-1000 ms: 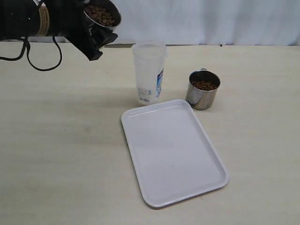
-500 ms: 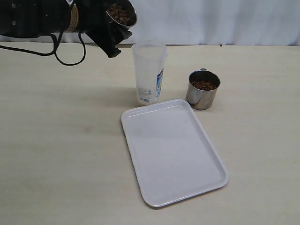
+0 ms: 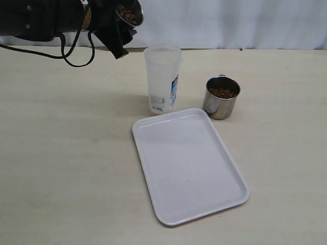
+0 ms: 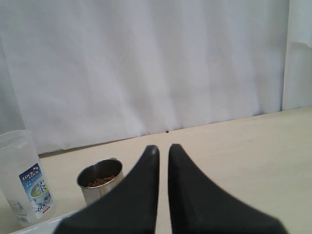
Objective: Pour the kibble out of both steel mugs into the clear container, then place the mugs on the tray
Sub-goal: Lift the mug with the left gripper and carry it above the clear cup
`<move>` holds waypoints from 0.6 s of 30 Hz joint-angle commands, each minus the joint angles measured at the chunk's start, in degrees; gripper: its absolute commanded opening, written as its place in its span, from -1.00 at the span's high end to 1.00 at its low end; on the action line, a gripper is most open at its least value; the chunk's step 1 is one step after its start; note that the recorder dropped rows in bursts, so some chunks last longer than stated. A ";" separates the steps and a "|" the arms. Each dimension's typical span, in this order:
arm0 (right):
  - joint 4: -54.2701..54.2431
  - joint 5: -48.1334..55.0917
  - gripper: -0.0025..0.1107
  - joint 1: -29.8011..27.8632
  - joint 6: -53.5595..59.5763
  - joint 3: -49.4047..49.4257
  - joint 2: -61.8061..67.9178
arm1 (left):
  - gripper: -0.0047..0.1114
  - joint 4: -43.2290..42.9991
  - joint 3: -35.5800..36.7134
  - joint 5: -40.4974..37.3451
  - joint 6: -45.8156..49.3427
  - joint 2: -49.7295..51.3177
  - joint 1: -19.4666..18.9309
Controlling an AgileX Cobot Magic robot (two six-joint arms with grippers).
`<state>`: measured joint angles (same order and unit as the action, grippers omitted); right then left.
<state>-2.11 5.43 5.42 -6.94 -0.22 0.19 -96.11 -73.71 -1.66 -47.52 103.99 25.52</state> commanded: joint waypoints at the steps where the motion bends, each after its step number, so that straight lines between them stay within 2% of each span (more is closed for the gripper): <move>1: -0.03 -0.12 0.87 0.13 0.29 0.22 -0.19 | 0.92 -0.65 -1.43 0.52 -0.27 -0.39 0.62; 12: -0.03 -0.12 0.87 0.13 0.29 0.22 -0.19 | 0.92 -0.69 -4.46 2.69 -0.49 3.41 2.00; 18: -0.03 -0.12 0.87 0.13 0.29 0.22 -0.19 | 0.92 -1.40 -4.35 0.66 0.15 3.41 2.89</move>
<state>-2.11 5.43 5.42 -6.94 -0.22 0.19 -96.99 -77.45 1.10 -47.63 107.98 27.70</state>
